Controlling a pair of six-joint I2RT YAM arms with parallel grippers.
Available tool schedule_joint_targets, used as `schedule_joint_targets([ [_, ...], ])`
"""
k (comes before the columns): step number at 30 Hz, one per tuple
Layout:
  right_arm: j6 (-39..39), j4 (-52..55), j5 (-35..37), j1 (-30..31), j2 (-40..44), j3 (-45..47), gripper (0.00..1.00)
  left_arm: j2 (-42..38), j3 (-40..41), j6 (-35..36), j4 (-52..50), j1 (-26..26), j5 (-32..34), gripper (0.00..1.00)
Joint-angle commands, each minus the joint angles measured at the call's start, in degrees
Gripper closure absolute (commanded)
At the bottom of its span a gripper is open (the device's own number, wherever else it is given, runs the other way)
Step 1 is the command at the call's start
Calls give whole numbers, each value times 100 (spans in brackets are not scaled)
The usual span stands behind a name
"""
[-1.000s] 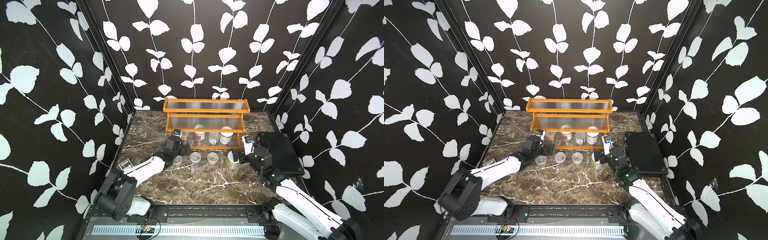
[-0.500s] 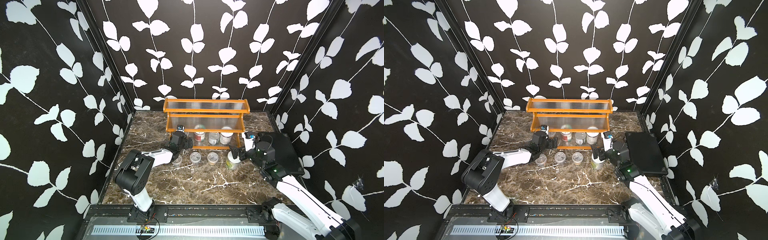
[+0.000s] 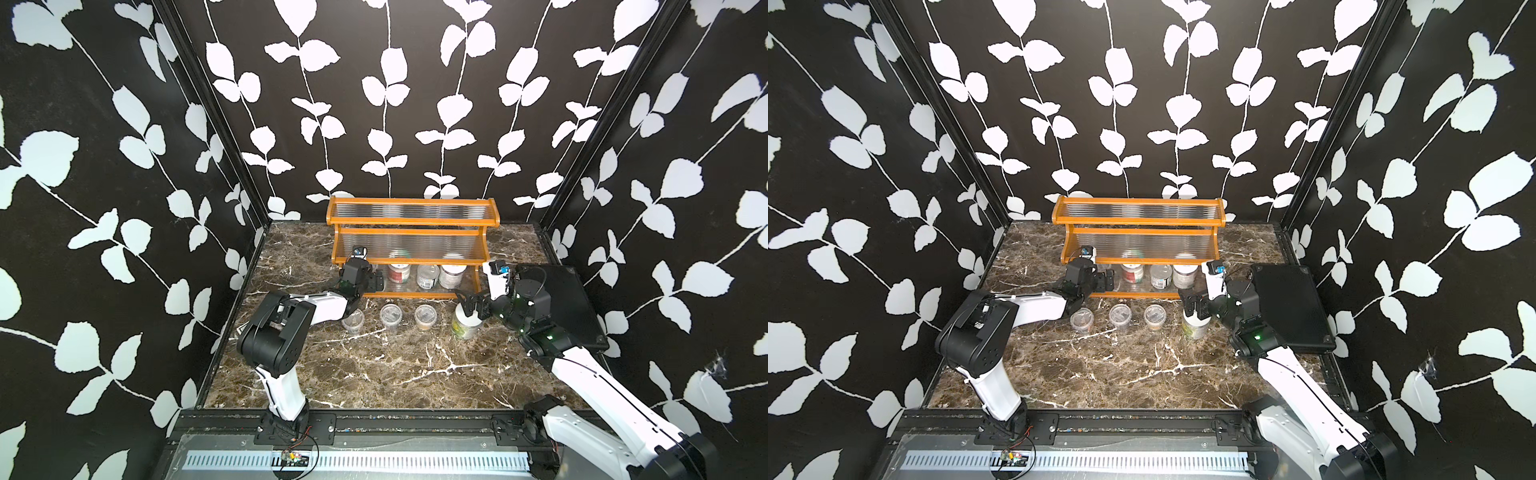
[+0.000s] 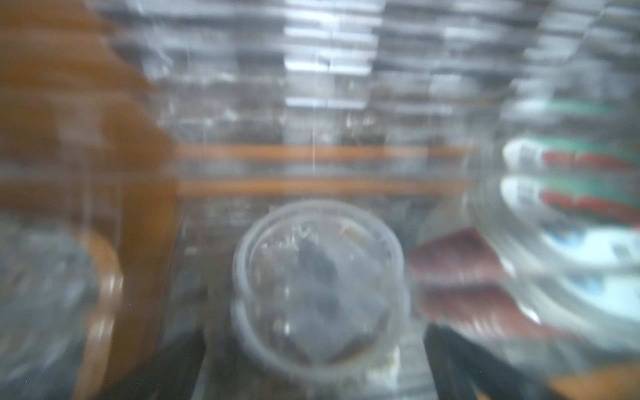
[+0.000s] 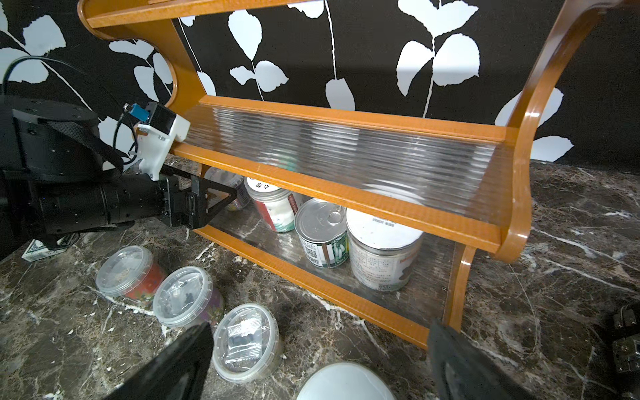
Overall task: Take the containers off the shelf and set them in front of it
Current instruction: 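Pick up a container from the shelf.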
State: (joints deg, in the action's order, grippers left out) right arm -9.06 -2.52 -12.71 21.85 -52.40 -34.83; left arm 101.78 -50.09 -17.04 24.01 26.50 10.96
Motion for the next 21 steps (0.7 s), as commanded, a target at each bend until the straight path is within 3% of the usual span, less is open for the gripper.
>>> schedule_joint_targets([
  [1, -62, -222, -3, -48, 22, -219, 0, 49, -167, -19, 146, -44, -67, 1],
  [8, -46, -201, 12, -100, 13, -226, 0, 249, -373, 67, 227, -57, -82, 2],
  [11, -34, -161, 14, -115, 19, -226, 0, 323, -448, 147, 171, -66, -124, 8],
  [16, -34, -162, 16, -146, -13, -223, 0, 337, -553, 273, -58, -75, -191, 27],
  [21, -52, -209, 13, -155, -64, -208, 0, 306, -621, 360, -271, -75, -252, 29],
])
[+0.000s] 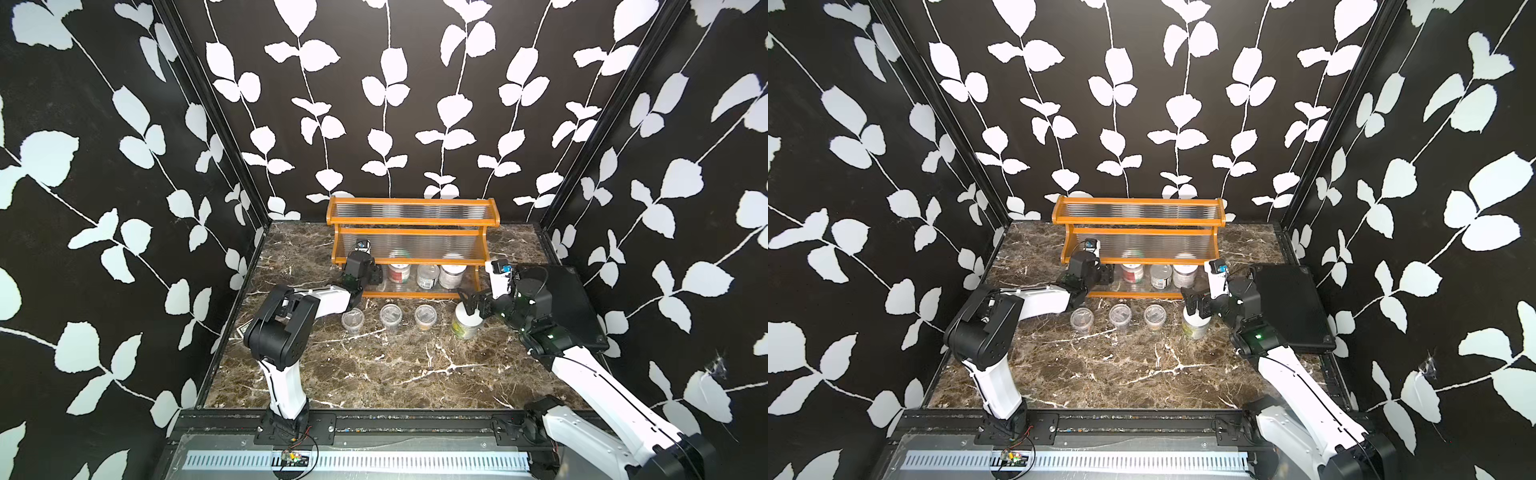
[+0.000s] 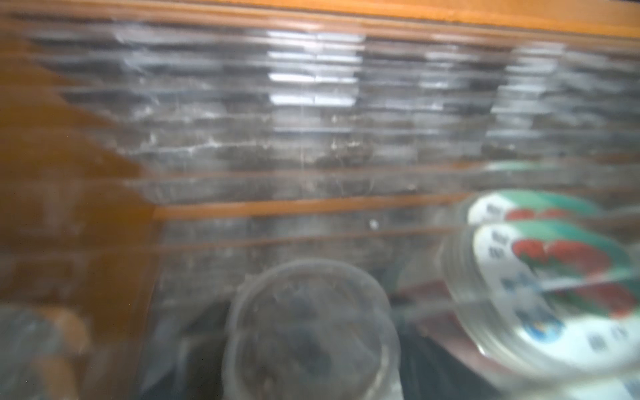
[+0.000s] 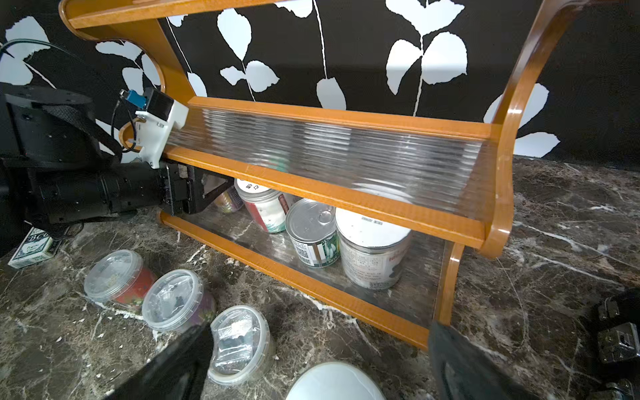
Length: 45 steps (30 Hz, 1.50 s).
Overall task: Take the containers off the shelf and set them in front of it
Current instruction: 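Pick up a container from the shelf.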
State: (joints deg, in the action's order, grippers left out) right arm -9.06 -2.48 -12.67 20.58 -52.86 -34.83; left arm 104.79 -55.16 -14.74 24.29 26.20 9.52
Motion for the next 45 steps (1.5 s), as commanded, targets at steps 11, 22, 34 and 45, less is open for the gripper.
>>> schedule_joint_targets([
  [11, -70, -209, 27, -55, -40, -183, 0, -406, 138, 81, -487, -44, -333, 32],
  [22, -103, -218, 9, -58, -47, -178, 0, -1093, 555, 32, -759, -27, -537, 33],
  [34, -158, -297, -83, -59, -154, -146, 0, -1974, 831, 233, -1413, 95, -554, 32],
  [45, -131, -284, -17, -55, -93, -20, 0, -3320, 876, 276, -2827, 639, -212, 32],
])
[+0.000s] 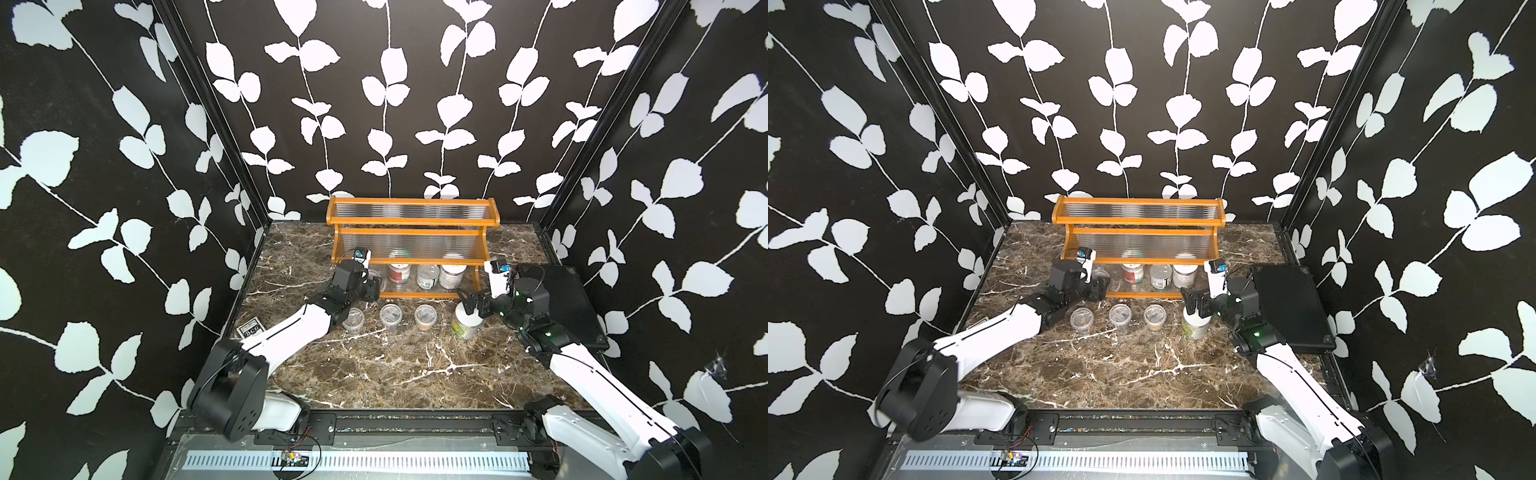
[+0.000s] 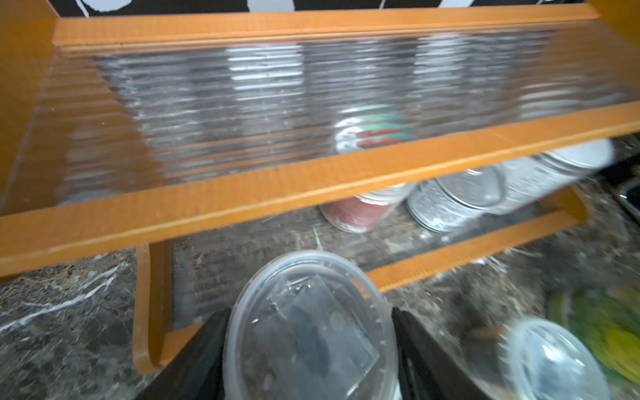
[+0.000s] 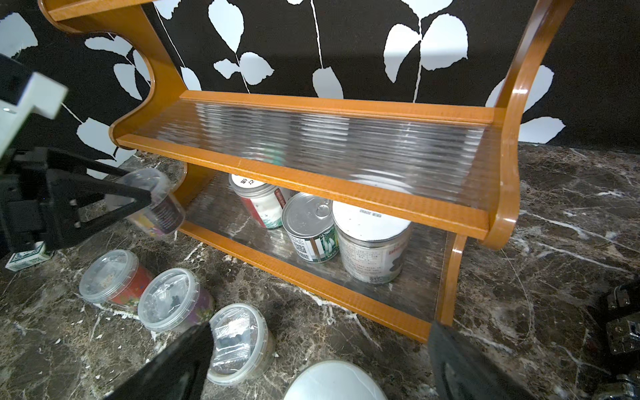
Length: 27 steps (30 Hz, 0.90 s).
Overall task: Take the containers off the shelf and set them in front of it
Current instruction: 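Pick up a container from the shelf, then place the container at the center of the board.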
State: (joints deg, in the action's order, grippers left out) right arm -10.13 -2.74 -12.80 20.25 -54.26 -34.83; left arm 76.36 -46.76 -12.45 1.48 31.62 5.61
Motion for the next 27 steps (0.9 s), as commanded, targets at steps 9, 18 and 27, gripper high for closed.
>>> schedule_joint_targets([
  [9, -60, -394, -238, -22, -36, 46, 0, -2032, 203, -437, -2131, 800, 602, 32],
  [18, -106, -450, -275, -27, -19, 145, 0, -2608, 36, -1064, -3715, 2303, 1352, 32],
  [27, -138, -506, -370, -26, -50, 199, 0, -3151, 719, -1690, -4174, 2596, 1365, 33],
])
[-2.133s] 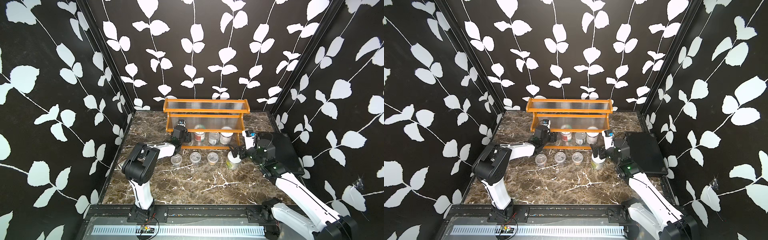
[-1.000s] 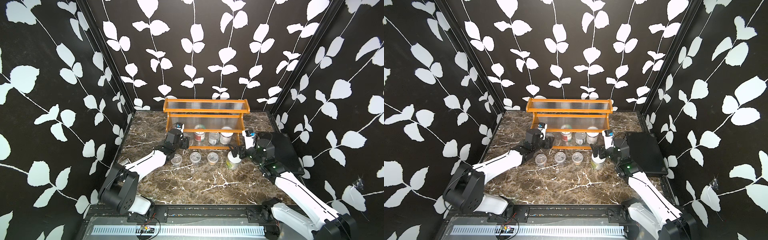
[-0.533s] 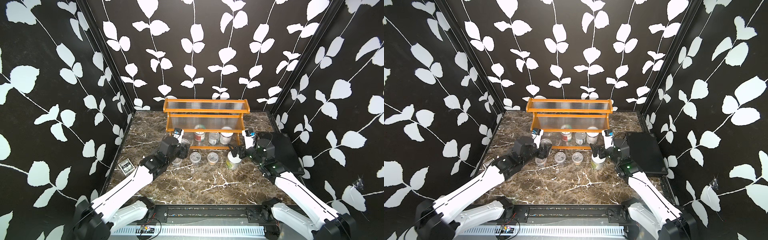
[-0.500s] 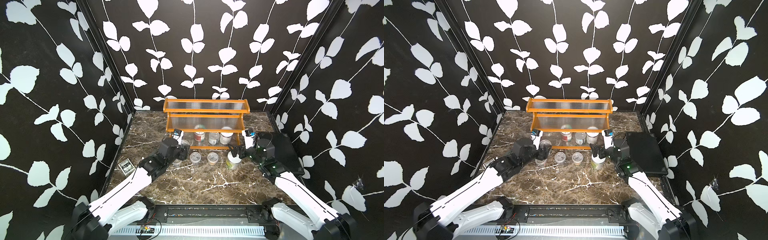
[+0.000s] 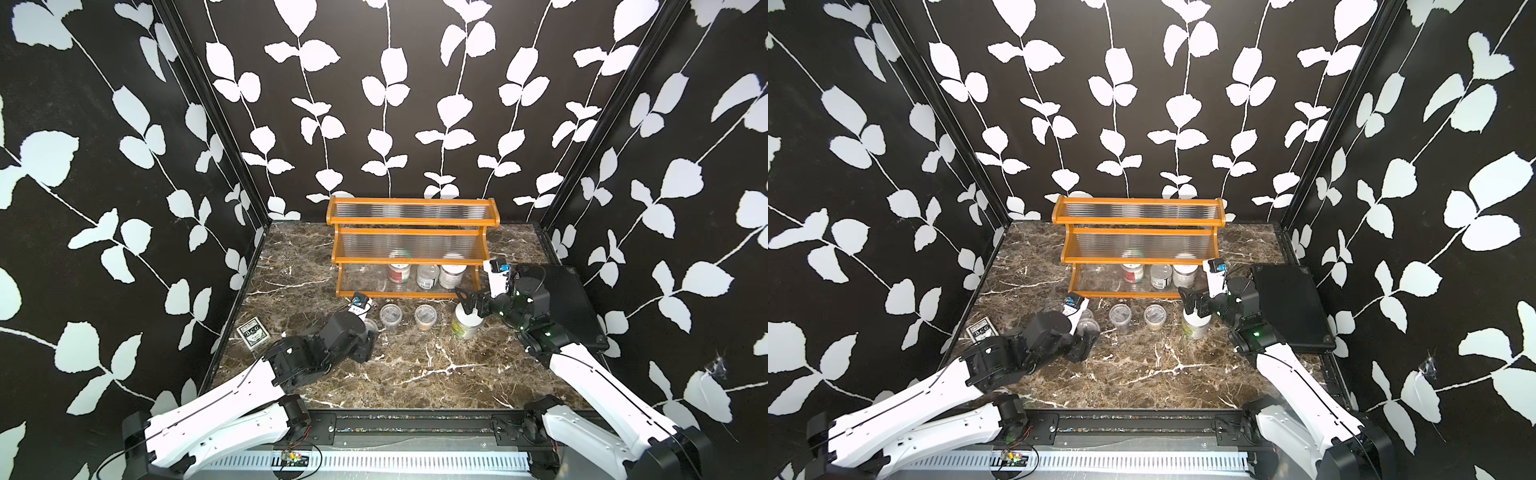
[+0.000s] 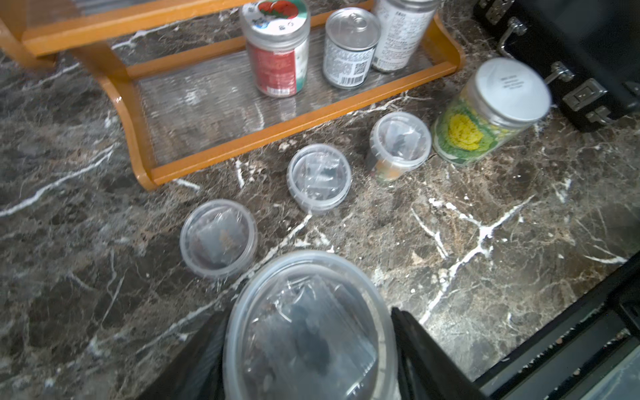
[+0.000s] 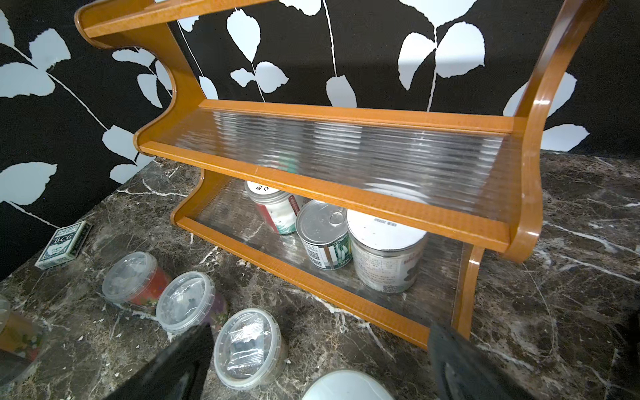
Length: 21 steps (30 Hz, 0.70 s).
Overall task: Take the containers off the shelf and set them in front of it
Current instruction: Place the container at the center of the board.
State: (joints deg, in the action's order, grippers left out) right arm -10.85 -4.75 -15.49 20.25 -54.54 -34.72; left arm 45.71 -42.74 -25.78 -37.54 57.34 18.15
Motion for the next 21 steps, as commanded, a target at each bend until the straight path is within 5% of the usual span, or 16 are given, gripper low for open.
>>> schedule_joint_targets([
  [1, -66, -298, -108, -23, -13, 189, 0, -104, 414, -436, -218, 23, 94, 33],
  [13, -15, -245, -61, -29, 49, 220, 0, -320, 1677, -645, 1202, 31, -65, 31],
  [21, -5, -256, -33, -28, 84, 255, 0, -538, 1846, -554, 743, 32, 425, 32],
])
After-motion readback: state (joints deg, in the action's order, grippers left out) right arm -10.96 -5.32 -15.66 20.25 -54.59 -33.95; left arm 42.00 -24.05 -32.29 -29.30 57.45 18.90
